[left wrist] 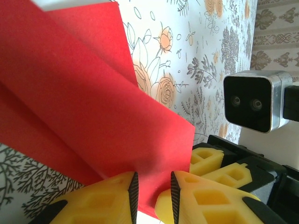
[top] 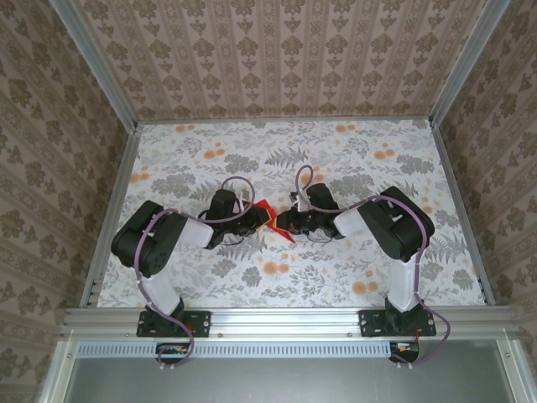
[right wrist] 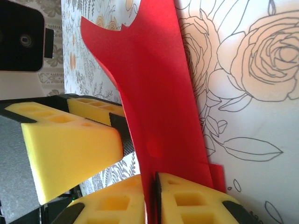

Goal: Fold a paper plane with a square sheet of paper (pick it up from the middle)
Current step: Fold the wing for the fifth time at the center of the table.

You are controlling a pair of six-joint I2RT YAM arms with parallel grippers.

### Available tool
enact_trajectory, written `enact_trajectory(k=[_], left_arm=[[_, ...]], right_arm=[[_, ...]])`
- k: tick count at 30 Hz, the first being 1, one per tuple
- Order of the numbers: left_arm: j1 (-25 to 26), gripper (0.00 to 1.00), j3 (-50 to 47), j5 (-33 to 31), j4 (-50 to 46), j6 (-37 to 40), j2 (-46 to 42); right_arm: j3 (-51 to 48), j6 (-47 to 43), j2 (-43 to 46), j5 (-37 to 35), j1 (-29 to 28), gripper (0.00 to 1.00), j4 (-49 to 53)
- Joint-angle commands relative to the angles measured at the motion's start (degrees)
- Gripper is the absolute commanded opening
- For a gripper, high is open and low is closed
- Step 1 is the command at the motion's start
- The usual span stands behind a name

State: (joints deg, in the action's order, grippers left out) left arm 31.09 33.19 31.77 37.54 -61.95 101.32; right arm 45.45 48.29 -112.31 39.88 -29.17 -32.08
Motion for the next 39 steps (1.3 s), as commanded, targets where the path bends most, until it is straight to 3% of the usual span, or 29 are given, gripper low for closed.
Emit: enact_trajectory(k=[1,10,19,34,39], left_arm=[[-0.15,0.27,1.18,1.15,-0.1,-0.19,-0.12],[-0.07,0.28,-0.23,2.57,2.09,1.57,-3.32],[0.11,0.28,0.73,3.02,3.76,0.96,0.49],[0.11,0.23,1.33,0.73,1.82,-0.1,3.1],[0.29,0.23,0.49,1.47,6.31,-0.43,2.23]], right_arm=[[-0.23,-1.55,-2.64,-0.59,0.82,0.11,6.15],[0.58,3.84,-3.17,5.14,1.84,0.08,2.63],[1.48,8.17,-5.09,7.43,2.19,0.08,0.68],[3.65,3.74,-5.33,6.56,2.14,0.1,10.06],[3.94,2.32,-5.46,5.75,2.19,0.09,12.57]])
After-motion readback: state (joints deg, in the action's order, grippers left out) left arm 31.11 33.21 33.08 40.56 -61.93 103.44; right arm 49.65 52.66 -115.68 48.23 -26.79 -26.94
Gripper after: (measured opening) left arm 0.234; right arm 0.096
